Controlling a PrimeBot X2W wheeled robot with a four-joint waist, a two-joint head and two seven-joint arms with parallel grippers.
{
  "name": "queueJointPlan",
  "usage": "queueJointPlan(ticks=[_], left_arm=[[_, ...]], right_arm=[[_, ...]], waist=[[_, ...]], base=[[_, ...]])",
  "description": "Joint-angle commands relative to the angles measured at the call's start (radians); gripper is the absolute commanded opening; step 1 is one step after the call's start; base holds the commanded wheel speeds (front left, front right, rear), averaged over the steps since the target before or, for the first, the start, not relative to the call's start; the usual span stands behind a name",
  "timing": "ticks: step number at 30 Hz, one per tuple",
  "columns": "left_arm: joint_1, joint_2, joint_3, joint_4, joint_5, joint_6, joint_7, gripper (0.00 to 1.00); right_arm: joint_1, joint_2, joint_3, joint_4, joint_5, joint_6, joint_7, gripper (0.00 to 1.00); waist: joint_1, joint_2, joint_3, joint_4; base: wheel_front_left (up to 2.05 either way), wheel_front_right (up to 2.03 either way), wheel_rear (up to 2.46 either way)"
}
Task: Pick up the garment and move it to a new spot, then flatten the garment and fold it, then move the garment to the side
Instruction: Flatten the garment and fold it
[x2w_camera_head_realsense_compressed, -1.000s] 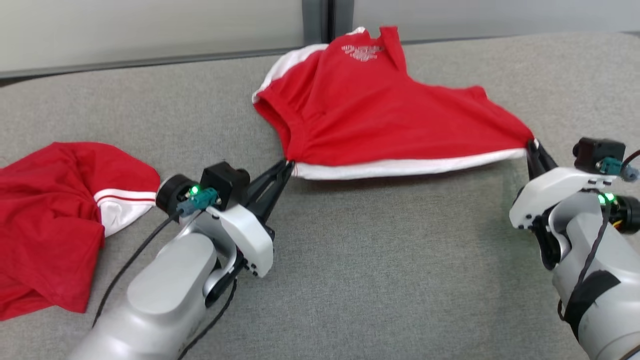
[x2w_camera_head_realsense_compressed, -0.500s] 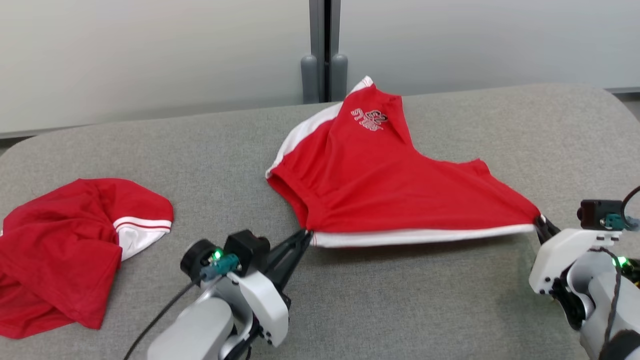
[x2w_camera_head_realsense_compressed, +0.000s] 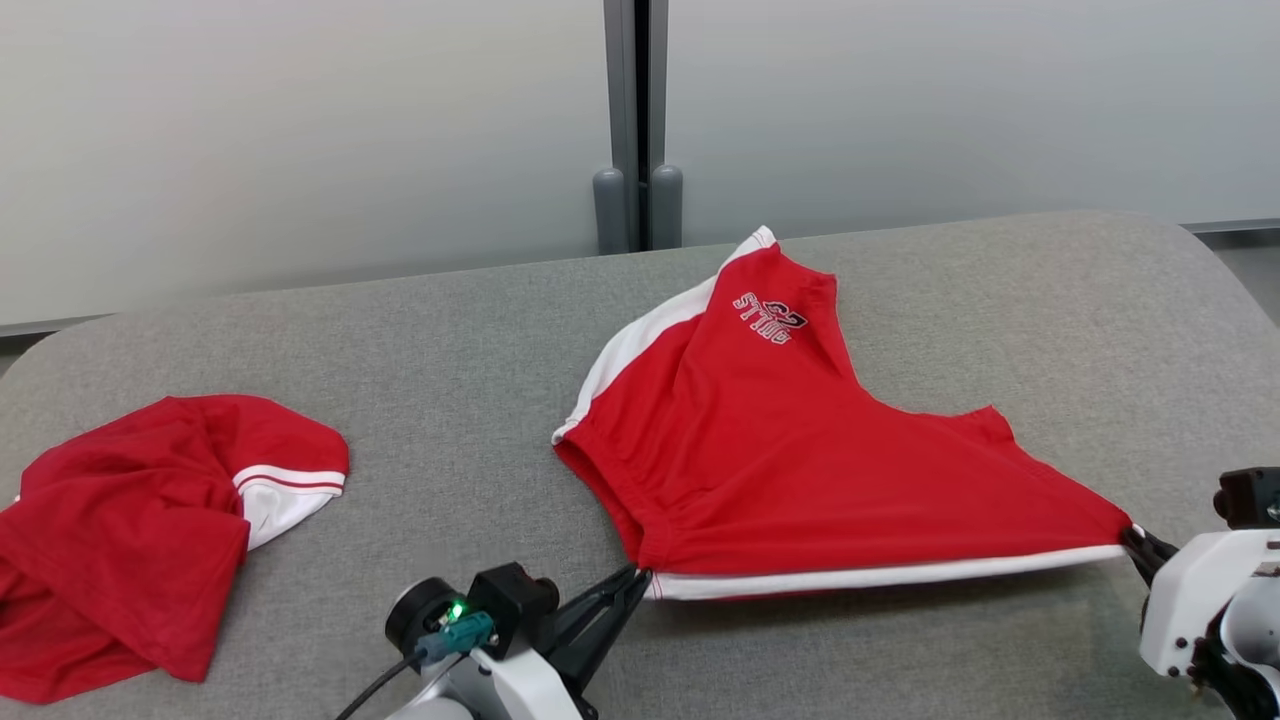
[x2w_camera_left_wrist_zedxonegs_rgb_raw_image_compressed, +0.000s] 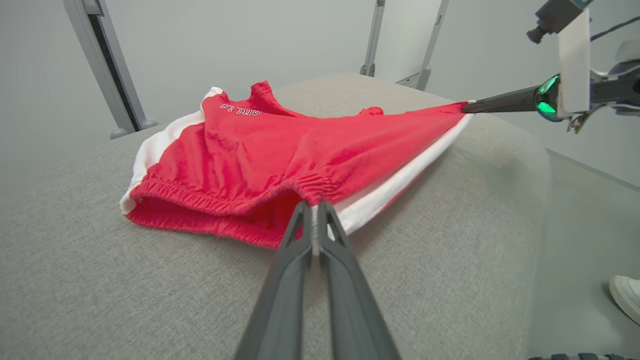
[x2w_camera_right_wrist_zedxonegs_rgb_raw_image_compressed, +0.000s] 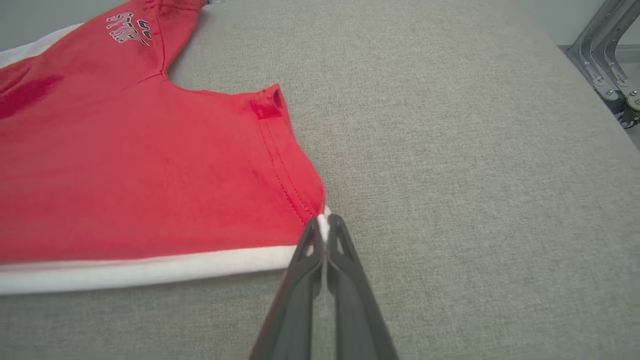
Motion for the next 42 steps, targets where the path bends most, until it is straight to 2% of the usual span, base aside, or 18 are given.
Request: queueJointPlan(ticks=[1,9,15,20,29,36,42], left_arm=[[0.015,0.014,0.004,-0.005,0.002,0.000,-0.002,0.00],[0.083,0.031,0.004,-0.068,0.012,0.000,-0.002,0.00],[0.126,0.024,-0.001,-0.112,0.021,0.000,-0.002,0.00],[0.135,0.021,0.006,-0.121,0.028,0.000,-0.002,0.00],[0.105,-0.008,0.078,-0.166,0.043,0.000,-0.002,0.00],[0.060,-0.032,0.088,-0.190,0.048,0.000,-0.002,0.00],[-0.002,-0.048,0.080,-0.198,0.043,0.000,-0.002,0.00]], right_arm=[[0.023,-0.026,0.000,-0.021,0.016,-0.002,0.012,0.00],[0.146,-0.132,-0.035,-0.184,0.070,-0.003,0.113,0.00],[0.246,-0.167,-0.120,-0.310,0.077,-0.003,0.192,0.00],[0.289,-0.161,-0.211,-0.396,0.015,-0.003,0.216,0.00],[0.288,-0.102,-0.353,-0.563,-0.119,-0.002,0.277,0.00],[0.214,-0.078,-0.397,-0.697,-0.212,-0.002,0.355,0.00],[0.087,-0.083,-0.394,-0.721,-0.247,-0.002,0.416,0.00]], waist=[[0.0000,-0.0001,-0.002,-0.002],[0.0000,-0.0001,-0.015,-0.012],[0.0000,-0.0001,-0.015,-0.019],[0.0000,-0.0001,-0.008,-0.021],[0.0000,-0.0001,0.020,0.006],[0.0000,-0.0001,0.082,0.041],[0.0000,-0.0001,0.141,0.091]], base=[[0.00,0.00,0.00],[0.00,0.00,0.00],[0.00,0.00,0.00],[0.00,0.00,0.00],[0.00,0.00,0.00],[0.00,0.00,0.00],[0.00,0.00,0.00]])
